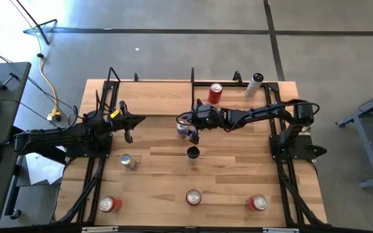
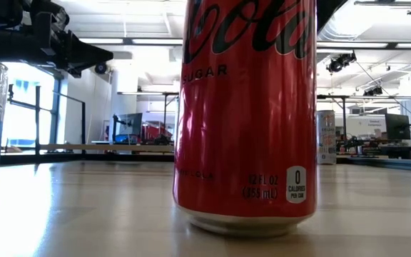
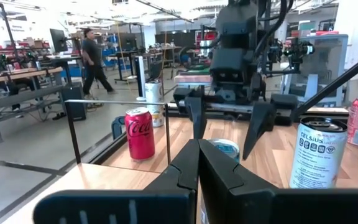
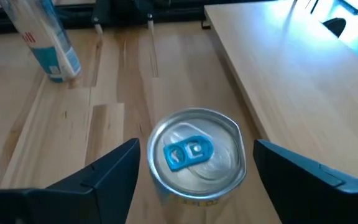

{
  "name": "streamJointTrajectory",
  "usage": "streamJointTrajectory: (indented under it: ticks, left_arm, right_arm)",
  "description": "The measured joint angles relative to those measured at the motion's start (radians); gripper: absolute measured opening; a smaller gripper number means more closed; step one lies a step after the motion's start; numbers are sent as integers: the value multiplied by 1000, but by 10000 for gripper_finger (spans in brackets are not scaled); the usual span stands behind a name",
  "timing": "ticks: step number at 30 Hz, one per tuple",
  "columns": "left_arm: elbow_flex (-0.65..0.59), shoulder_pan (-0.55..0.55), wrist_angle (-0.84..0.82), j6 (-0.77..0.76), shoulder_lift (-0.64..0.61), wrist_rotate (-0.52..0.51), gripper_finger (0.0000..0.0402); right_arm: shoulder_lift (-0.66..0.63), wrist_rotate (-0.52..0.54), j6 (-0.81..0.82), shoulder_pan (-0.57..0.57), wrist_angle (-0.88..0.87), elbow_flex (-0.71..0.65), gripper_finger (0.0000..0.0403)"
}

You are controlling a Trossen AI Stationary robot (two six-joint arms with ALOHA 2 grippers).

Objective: Place canned beverage on shelf
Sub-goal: Put the right blue soda can on the shelf

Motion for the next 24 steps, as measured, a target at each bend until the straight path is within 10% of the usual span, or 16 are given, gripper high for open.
streamJointTrajectory:
  ticks: [24]
  left_arm:
    - [0,0,-1,2,0,0,0]
  right_arm:
    - [20,-91,-24,-7,-122,137,205]
